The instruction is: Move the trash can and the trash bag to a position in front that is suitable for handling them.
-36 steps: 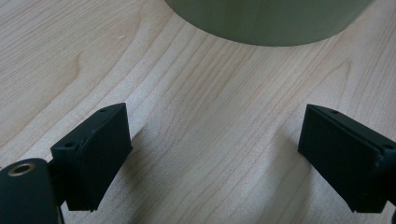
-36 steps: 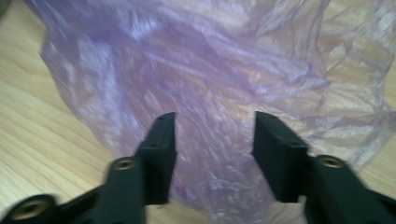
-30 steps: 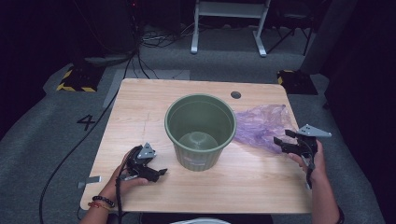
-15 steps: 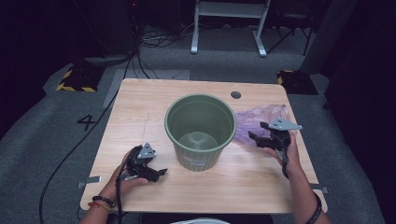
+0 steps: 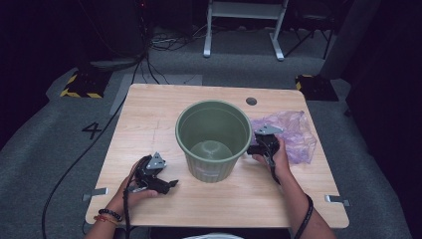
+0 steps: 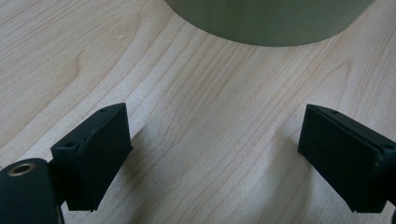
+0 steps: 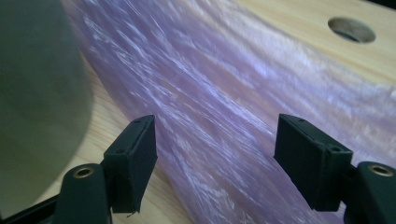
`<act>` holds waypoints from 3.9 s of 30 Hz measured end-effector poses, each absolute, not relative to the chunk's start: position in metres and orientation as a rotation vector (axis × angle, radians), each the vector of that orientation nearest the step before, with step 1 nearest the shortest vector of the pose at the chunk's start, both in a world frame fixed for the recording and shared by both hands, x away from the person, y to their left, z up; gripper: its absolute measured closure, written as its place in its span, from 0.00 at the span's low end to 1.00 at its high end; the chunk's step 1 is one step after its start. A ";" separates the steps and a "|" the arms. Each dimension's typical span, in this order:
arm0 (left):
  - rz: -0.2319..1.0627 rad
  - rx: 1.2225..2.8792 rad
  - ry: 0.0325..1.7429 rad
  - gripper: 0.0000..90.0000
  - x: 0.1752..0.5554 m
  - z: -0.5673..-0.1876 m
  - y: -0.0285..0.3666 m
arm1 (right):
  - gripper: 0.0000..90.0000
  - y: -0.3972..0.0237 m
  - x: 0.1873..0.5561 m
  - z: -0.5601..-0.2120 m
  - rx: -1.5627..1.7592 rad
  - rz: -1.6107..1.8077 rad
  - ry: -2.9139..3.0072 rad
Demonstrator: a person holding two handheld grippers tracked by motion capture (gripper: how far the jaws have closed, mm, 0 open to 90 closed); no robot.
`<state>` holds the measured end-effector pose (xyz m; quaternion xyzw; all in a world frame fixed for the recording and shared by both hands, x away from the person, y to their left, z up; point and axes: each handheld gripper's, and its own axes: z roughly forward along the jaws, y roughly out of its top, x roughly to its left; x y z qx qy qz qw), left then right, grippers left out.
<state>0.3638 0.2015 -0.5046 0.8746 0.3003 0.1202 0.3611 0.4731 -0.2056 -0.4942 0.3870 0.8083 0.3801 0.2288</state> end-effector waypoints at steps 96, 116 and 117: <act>0.314 2.250 0.782 0.10 0.364 -0.505 0.201 | 1.00 -0.277 0.453 -0.460 1.034 1.251 2.098; 0.310 2.251 0.780 0.10 0.364 -0.505 0.201 | 1.00 -0.280 0.444 -0.442 0.991 1.317 2.048; 0.310 2.250 0.780 0.10 0.364 -0.505 0.201 | 1.00 -0.280 0.443 -0.440 0.991 1.325 2.045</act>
